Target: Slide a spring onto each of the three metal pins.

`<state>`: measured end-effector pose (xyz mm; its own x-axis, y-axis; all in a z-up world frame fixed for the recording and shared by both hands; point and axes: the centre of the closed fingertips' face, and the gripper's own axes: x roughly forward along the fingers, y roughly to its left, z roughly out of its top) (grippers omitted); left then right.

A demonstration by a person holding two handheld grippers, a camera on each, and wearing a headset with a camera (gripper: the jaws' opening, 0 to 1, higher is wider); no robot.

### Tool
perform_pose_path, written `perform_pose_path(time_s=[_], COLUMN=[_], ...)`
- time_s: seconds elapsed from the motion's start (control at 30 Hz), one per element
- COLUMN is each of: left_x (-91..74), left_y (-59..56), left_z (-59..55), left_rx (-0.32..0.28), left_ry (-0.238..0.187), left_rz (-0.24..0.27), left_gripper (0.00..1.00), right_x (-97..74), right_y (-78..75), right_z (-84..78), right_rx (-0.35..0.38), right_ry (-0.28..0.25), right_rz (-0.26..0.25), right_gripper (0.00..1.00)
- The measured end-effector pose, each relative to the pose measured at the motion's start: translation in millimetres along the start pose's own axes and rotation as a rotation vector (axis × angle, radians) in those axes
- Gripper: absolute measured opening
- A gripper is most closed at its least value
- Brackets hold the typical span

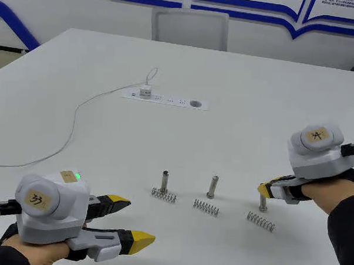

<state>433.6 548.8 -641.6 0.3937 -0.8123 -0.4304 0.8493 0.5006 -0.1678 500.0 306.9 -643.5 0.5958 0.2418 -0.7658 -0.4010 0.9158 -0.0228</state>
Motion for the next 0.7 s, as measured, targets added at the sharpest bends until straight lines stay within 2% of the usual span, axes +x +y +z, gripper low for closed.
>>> perform_pose_path(time_s=[0.1, 0.3, 0.7], left_x=[-0.5, -1.7, -3.9], left_y=[0.0, -0.3, -2.2], left_z=[0.2, 1.1, 2.1], left_rx=[-0.001, 0.003, 0.008], left_ry=[0.0, 0.001, 0.001], left_rz=[0.002, 0.005, 0.008], left_gripper=[0.55, 0.55, 0.55], right_x=[-4.7, -8.5, -16.6], right_y=[7.6, 11.0, 7.7], right_z=[-1.4, -0.4, -9.9], right_rx=[0.0, -0.019, -0.006], right_ry=[-0.021, -0.061, -0.075], right_rz=[-0.001, -0.001, -0.013], right_gripper=[0.09, 0.09, 0.09])
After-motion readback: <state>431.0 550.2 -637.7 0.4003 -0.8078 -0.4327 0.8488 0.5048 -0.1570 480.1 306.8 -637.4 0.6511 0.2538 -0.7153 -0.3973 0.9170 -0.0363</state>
